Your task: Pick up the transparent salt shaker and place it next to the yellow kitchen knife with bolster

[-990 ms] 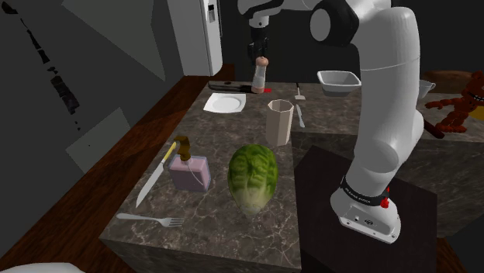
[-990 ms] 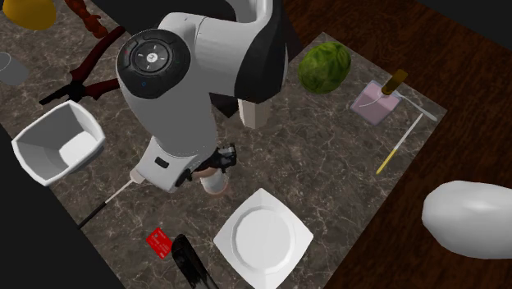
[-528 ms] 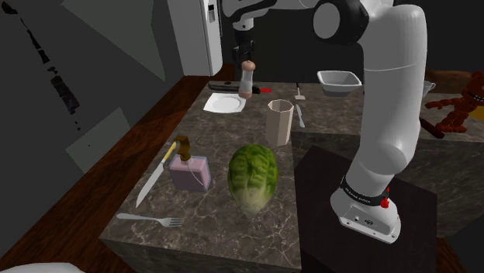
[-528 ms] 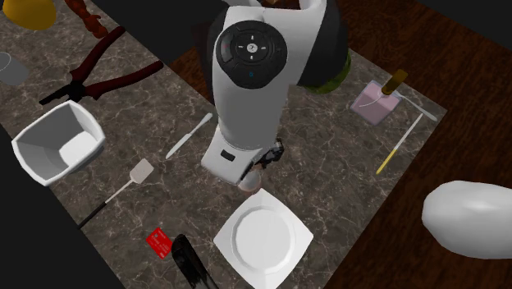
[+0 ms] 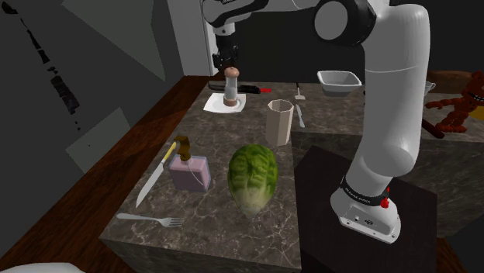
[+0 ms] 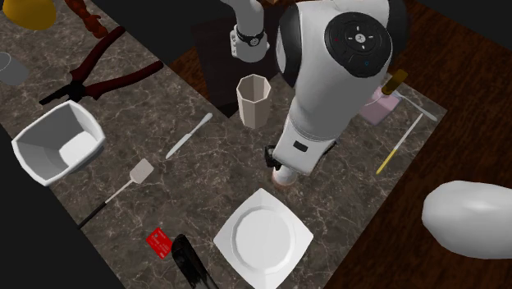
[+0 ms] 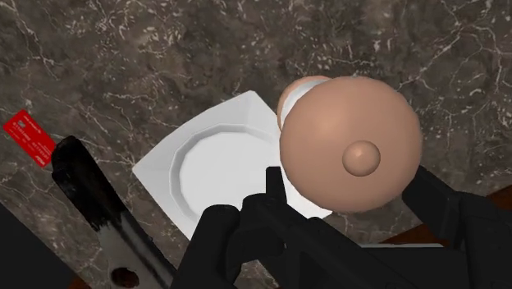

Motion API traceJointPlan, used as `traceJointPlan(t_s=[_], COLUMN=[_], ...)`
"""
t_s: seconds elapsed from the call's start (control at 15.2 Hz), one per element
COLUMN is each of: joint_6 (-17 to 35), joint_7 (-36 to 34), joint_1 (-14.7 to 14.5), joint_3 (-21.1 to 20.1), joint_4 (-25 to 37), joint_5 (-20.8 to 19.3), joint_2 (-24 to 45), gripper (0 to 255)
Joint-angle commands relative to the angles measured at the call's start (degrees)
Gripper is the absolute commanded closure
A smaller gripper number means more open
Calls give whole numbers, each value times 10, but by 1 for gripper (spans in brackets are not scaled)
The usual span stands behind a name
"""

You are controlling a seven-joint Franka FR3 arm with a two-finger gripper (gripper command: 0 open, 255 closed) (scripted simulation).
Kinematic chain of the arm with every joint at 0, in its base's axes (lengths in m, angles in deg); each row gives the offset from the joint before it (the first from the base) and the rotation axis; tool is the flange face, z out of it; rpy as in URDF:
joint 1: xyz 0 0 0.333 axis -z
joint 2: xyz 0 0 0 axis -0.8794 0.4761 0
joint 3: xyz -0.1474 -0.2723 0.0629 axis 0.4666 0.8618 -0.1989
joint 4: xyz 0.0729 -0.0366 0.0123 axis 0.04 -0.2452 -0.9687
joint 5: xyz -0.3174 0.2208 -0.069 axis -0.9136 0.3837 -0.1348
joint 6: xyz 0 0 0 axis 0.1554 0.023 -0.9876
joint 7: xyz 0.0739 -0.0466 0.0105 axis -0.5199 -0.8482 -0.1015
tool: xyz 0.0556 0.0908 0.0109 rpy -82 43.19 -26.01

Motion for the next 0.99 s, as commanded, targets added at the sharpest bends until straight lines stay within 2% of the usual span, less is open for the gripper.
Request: traceJointPlan(t_s=[0.0, 0.46, 0.92], joint_6=[-6, -27, -68], joint_7=[-23, -105, -179], joint_1=[-15, -69, -118], joint_3=[-7, -33, -55], joint_4=[9, 57, 156], joint_5=[-3, -9, -12], joint_2=[4, 34, 97], gripper=[255, 255, 255])
